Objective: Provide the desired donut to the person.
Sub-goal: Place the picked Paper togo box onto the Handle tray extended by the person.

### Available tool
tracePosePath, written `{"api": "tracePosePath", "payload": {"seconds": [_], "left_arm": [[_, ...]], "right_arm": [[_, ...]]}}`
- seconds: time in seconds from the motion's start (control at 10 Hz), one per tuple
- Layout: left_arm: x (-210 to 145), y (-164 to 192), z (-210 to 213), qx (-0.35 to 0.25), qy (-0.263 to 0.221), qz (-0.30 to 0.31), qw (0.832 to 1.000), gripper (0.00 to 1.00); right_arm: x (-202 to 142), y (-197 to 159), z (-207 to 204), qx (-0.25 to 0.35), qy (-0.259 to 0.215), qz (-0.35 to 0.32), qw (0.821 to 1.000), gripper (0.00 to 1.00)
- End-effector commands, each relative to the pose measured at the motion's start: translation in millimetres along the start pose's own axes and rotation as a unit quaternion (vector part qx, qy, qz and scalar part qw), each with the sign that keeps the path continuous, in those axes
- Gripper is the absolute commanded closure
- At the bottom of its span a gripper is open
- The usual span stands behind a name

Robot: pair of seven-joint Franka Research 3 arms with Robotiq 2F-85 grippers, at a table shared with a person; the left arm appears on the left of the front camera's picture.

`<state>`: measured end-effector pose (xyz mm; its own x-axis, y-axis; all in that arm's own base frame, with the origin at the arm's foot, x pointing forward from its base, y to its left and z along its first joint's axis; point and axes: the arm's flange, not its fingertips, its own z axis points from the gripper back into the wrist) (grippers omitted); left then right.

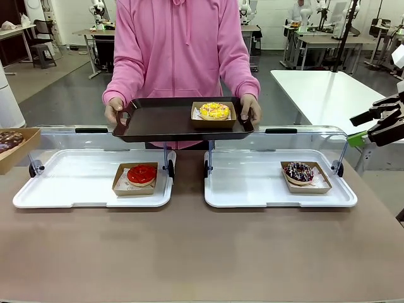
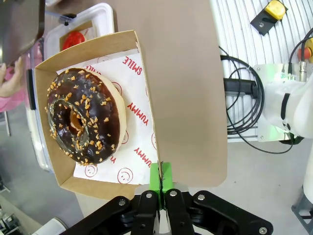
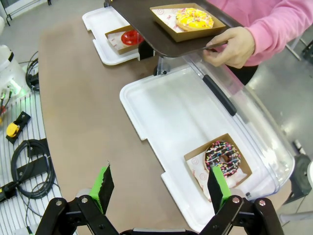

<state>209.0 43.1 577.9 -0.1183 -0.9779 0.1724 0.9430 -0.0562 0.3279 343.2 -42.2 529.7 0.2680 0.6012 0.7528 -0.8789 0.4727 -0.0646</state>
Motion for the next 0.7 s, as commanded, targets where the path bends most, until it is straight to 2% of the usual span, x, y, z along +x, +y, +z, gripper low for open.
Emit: {"api": "tracePosePath", "payload": {"seconds": [0.0, 0.1, 0.2, 0.3, 0.4, 0.6], "left_arm": [[31.5, 63.6, 23.4, -0.023, -0.029, -0.028, 0.999, 0.99], [56.2, 106.5, 35.5, -0.043, -0.010, -0.051, 0.998, 0.99], [74.8, 144.2, 42.3, -0.053, 0.003, -0.026, 0.998, 0.99], [92.9, 180.6, 44.0, -0.056, -0.006, -0.018, 0.998, 0.99], [111.4, 217.2, 37.2, -0.058, -0.012, 0.002, 0.998, 0.99], [149.2, 282.6, -4.5, -0.073, -0.015, 0.018, 0.997, 0.99]], "right_arm": [[-1.2, 0.3, -1.3, -0.001, 0.003, 0.002, 1.000, 0.00], [-1.2, 0.3, -1.3, -0.001, 0.003, 0.002, 1.000, 0.00], [-1.2, 0.3, -1.3, -0.001, 0.003, 0.002, 1.000, 0.00], [-1.2, 0.3, -1.3, -0.001, 0.003, 0.002, 1.000, 0.00], [-1.2, 0.3, -1.3, -0.001, 0.003, 0.002, 1.000, 0.00], [-1.2, 0.3, -1.3, -0.001, 0.003, 0.002, 1.000, 0.00]]}}
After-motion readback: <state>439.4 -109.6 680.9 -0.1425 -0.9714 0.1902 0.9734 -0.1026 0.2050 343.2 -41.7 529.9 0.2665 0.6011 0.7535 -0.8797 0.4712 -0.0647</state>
